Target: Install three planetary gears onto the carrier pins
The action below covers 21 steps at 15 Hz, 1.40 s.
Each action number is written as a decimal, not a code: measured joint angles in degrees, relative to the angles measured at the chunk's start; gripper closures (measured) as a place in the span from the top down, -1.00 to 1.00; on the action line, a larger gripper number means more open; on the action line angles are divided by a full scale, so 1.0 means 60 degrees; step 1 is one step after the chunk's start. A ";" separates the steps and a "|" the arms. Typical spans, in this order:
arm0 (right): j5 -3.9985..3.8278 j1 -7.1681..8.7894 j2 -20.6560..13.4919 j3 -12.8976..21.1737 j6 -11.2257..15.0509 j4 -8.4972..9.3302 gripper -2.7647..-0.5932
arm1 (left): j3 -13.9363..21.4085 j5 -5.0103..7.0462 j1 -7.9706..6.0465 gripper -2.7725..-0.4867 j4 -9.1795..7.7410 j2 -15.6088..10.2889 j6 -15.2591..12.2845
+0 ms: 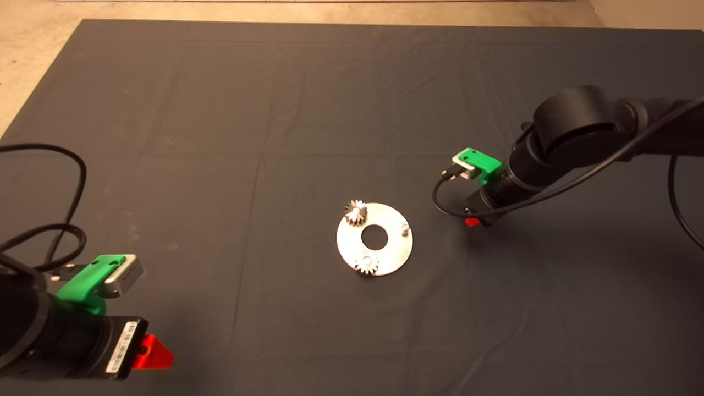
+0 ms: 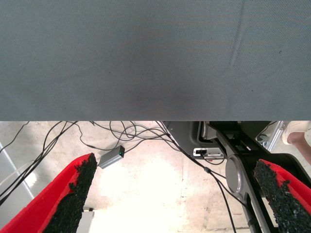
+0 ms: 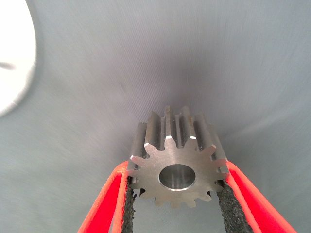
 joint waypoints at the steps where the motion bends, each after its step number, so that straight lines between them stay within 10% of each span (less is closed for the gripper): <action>1: 0.0000 0.0166 0.0242 -0.0149 0.0004 0.0042 -0.60 | 0.0004 -0.0004 -0.0001 0.61 -0.0008 -0.0009 0.0043; 12: 0.0037 0.0372 0.2680 -0.2196 0.0219 0.1554 -0.61 | 0.0061 0.0000 -0.0001 0.61 -0.0156 -0.0103 0.0210; 21: 0.0033 0.0385 0.3044 -0.2617 0.0262 0.2474 -0.61 | 0.0061 0.0000 0.0002 0.61 -0.0190 -0.0227 0.0385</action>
